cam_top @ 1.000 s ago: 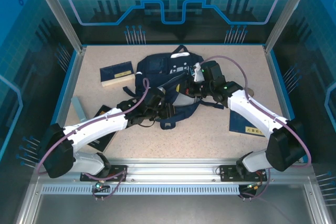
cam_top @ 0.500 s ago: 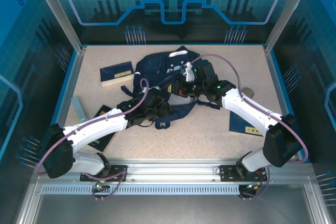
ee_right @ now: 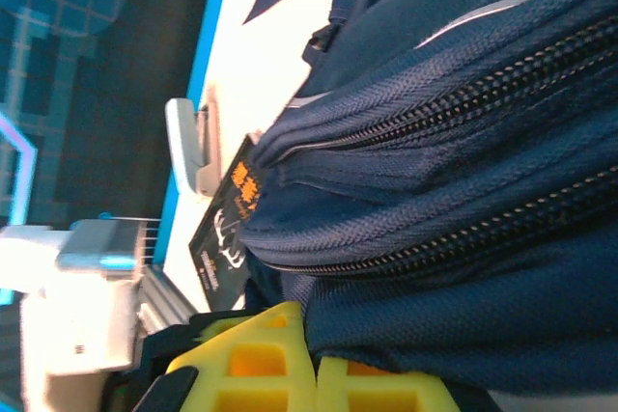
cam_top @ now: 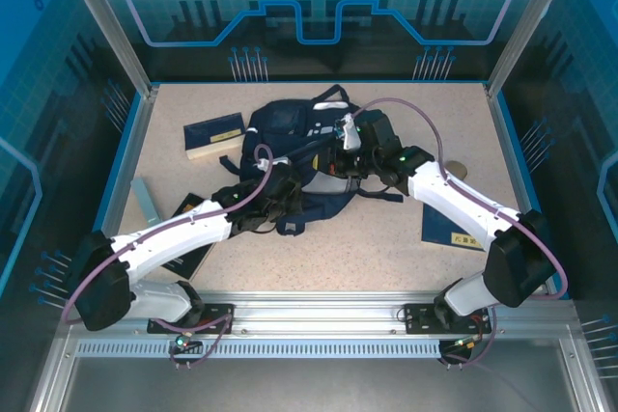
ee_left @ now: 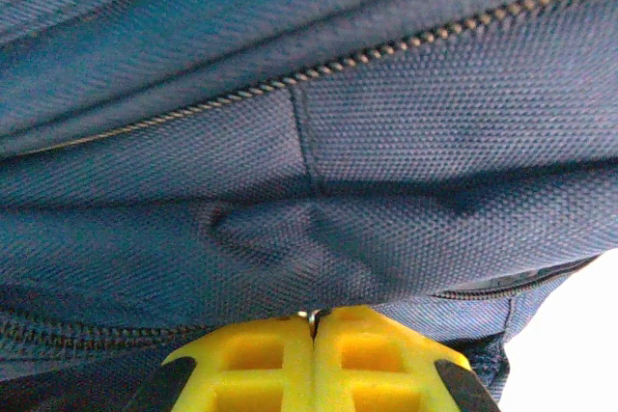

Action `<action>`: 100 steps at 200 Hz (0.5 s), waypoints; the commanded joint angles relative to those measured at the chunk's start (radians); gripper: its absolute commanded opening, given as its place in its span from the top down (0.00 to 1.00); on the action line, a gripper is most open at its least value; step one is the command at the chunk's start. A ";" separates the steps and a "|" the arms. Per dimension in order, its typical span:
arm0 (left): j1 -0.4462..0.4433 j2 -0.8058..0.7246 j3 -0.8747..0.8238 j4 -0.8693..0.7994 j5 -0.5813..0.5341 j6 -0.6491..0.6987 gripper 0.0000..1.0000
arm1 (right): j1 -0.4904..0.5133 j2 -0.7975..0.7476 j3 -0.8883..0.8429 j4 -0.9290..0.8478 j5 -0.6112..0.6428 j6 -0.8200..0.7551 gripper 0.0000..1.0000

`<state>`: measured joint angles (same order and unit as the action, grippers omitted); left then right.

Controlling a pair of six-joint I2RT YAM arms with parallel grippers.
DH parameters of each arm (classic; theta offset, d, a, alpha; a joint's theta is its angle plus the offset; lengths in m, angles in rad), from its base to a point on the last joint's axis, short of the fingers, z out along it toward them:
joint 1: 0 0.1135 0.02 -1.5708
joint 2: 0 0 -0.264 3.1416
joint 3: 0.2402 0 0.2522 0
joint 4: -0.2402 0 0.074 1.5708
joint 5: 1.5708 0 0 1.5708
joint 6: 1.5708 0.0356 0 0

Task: Pack books, pencil case, and school supplies into a backpack

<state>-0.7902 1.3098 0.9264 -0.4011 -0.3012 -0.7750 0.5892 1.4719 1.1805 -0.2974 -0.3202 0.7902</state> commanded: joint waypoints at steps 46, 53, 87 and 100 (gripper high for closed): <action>0.047 -0.038 0.042 -0.139 -0.037 0.083 1.00 | 0.009 -0.016 -0.032 -0.140 0.225 -0.021 1.00; 0.058 -0.034 0.042 -0.146 -0.013 0.095 1.00 | 0.009 -0.015 -0.043 -0.147 0.245 -0.019 1.00; 0.098 0.003 0.067 -0.203 0.079 0.149 1.00 | 0.008 -0.009 -0.076 -0.169 0.305 -0.027 1.00; 0.108 0.018 0.077 -0.227 0.081 0.164 1.00 | 0.006 -0.005 -0.083 -0.177 0.322 -0.032 1.00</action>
<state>-0.7158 1.3022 0.9497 -0.5327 -0.2382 -0.6743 0.5957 1.4719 1.1175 -0.4236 -0.1074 0.7841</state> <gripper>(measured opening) 0.047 0.062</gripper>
